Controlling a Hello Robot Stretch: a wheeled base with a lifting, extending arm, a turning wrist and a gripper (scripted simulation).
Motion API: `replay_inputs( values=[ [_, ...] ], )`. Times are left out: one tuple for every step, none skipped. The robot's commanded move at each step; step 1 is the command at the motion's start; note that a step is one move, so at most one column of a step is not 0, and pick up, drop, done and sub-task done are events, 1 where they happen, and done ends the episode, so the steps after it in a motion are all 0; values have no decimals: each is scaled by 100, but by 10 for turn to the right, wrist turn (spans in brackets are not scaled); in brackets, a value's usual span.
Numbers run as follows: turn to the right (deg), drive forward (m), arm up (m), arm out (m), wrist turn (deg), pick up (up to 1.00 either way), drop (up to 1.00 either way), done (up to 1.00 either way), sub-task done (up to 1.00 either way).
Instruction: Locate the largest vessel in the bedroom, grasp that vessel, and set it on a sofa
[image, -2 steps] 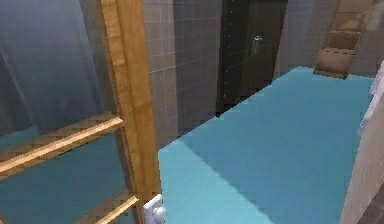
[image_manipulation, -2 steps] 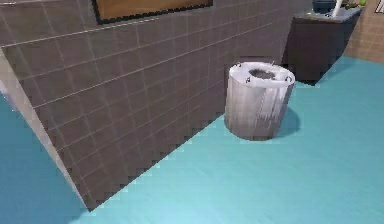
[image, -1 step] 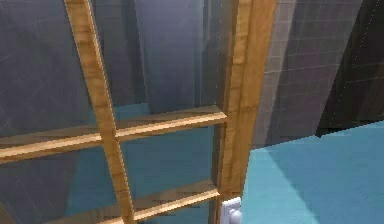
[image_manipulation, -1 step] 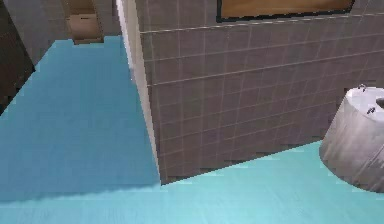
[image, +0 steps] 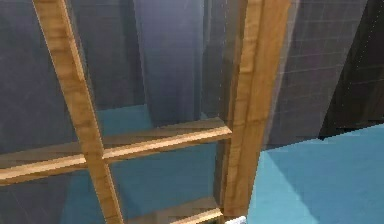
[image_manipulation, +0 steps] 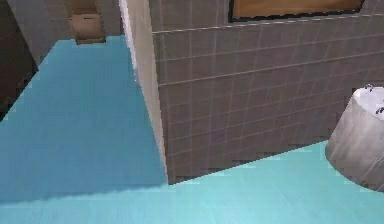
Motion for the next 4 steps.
replay_inputs(
  values=[
    [450,0,0,0,0,0,0,0,0],
    [450,0,0,0,0,0,0,0,0],
    [450,0,0,0,0,0,0,0,0],
    [330,0,0,0,0,0,0,0,0]
  ],
)
